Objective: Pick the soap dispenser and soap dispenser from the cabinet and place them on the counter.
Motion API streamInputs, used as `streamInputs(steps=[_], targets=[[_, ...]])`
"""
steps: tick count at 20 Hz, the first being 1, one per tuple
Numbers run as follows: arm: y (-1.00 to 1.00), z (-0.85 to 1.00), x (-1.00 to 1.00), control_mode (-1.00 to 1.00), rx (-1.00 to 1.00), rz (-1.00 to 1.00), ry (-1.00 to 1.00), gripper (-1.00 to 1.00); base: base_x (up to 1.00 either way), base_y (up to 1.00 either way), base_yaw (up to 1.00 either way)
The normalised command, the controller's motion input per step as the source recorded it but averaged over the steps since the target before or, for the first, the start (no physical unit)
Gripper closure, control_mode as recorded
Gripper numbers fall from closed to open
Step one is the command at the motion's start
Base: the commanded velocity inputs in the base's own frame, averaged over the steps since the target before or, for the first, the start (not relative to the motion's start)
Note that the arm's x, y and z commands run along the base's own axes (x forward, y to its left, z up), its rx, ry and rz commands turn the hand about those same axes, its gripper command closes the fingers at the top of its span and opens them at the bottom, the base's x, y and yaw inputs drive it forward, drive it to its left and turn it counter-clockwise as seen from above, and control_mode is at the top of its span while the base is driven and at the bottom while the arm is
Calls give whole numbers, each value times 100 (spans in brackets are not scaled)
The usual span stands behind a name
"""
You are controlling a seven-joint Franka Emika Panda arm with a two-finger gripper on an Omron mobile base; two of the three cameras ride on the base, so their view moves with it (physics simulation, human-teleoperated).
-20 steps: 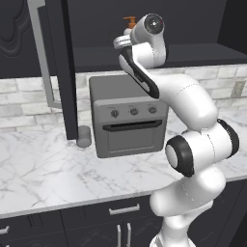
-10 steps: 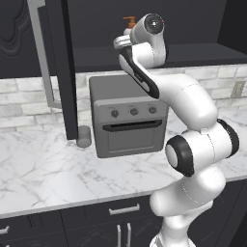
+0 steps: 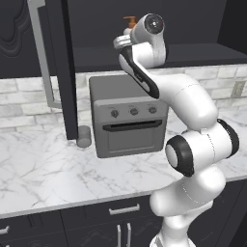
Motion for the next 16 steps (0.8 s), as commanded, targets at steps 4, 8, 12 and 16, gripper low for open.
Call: streamInputs(steps=[4, 8, 12, 16], targets=[[0, 22, -17, -100, 1, 0, -1, 100, 0, 0, 0], [-3, 24, -27, -100, 0, 0, 0, 100, 0, 0, 0], [-12, 13, -46, -100, 0, 0, -4, 100, 0, 0, 0], [-17, 1, -64, -100, 2, 0, -8, 100, 0, 0, 0]])
